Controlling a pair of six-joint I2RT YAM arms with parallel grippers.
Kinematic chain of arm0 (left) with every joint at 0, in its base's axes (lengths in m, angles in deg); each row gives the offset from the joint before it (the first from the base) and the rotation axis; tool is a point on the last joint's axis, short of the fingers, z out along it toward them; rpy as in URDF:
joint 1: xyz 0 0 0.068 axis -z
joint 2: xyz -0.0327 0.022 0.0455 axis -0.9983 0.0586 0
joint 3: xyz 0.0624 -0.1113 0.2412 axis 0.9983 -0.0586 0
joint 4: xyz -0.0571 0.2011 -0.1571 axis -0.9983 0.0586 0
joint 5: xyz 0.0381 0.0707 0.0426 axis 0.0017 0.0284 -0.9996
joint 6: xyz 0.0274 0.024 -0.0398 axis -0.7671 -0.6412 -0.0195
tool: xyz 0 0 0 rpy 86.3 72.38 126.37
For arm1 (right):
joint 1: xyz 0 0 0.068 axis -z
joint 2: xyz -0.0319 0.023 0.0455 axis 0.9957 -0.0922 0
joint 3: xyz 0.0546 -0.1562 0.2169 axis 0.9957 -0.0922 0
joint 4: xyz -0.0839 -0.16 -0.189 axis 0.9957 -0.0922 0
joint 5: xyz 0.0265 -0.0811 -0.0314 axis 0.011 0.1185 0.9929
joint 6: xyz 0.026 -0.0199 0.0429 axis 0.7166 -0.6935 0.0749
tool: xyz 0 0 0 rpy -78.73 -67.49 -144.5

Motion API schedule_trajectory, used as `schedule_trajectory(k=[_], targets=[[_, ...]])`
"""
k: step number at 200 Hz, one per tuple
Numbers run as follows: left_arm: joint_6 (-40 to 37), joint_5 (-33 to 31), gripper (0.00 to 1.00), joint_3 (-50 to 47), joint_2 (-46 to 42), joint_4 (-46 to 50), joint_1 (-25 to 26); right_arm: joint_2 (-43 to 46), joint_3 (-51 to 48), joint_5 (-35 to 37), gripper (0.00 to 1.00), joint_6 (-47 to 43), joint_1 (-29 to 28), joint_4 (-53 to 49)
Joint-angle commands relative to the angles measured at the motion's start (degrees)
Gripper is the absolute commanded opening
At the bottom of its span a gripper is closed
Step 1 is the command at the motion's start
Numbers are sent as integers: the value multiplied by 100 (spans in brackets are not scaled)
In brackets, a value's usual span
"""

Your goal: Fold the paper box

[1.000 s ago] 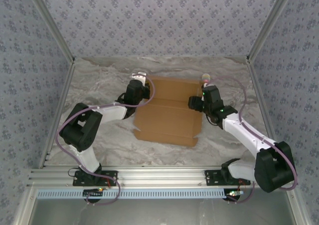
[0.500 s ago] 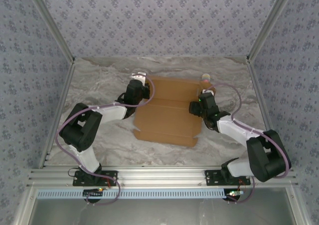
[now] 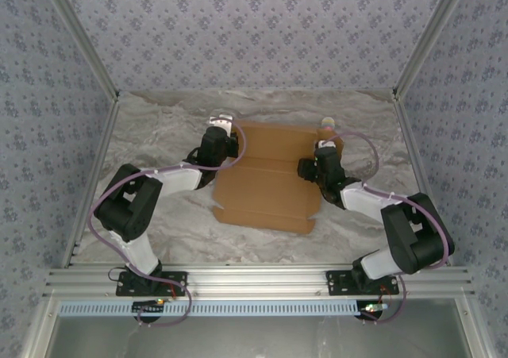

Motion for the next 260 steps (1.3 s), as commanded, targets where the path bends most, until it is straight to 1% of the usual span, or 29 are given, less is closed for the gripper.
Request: schedule_trajectory(k=[1,49,70,85,112,155,184,208,223,239,260], targets=[[132,67,0,208,-188,3,5,-33,-20,-336,56,-229,-55,444],[150,103,0,188,-168,-1,0,-403,-48,-503,50,-177,-132,676],[148,109,0,179,-192,-3,3,-572,-81,-540,49,-150,-147,753],[126,86,0,170,-209,3,5,-526,-72,-543,48,-223,-149,684],[82,19,0,141,-261,25,-12,-21,-66,-475,50,-496,-119,291],[79,-3,0,155,-310,65,-117,1217,-1,-539,59,-1039,-95,-935],[-33,18,0,109,-378,33,-211,2122,166,-655,61,-1477,-8,-1858],[-46,128,0,61,-432,35,-331,2732,460,-687,61,-1772,222,-2556],[-50,162,0,35,-460,13,-383,2985,624,-697,61,-1887,453,-2810],[-50,181,0,38,-469,30,-411,3164,743,-802,61,-1919,859,-2924],[-32,208,0,35,-469,38,-409,3180,843,-1020,61,-1838,1435,-2959]])
